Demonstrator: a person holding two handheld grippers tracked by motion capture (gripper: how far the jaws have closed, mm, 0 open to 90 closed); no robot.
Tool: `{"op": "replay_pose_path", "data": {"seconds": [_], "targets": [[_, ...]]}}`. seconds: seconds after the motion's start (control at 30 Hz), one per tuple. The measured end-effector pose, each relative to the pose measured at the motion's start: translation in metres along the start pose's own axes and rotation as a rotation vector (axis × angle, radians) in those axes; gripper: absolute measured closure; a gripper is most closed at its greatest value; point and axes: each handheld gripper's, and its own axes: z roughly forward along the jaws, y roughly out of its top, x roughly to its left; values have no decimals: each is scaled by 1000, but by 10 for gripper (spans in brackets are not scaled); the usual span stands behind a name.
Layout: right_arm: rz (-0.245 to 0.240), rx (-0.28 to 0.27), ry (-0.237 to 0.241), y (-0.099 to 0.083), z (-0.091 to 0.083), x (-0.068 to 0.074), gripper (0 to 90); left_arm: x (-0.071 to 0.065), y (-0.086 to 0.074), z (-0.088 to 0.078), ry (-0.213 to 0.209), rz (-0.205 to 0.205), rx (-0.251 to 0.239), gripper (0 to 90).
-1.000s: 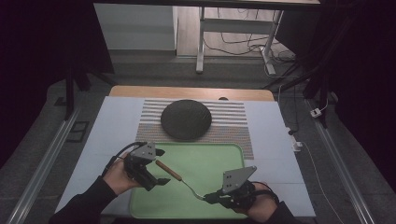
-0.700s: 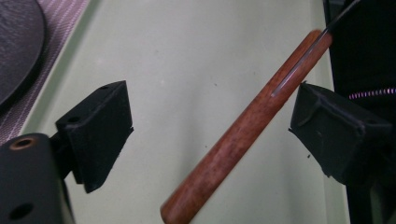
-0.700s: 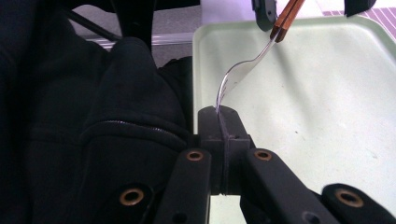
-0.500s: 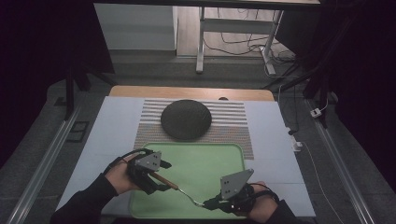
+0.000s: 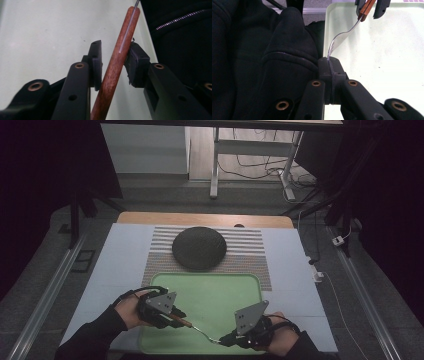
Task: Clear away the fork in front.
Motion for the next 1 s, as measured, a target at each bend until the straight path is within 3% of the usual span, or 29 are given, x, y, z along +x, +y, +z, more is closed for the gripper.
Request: {"op": "replay_pose_path", "data": {"seconds": [0.17,0.33,0.53,0.77,1.0], "targets": [[-19,13,18,-2,2,-1,898,-2,0,3,-62,26,17,732],[-9,19,-12,-7,0,-3,864,-4,0,5,-92,69,14,786],[56,-40,-80,-13,-8,-12,774,-1,-3,1,-69,8,-23,794],[157,-74,-191,-19,-13,-19,595,-2,-7,5,-41,-114,-1,794],[265,-116,-282,-26,-17,-23,439,-6,-12,3,14,-201,-1,794]]}}
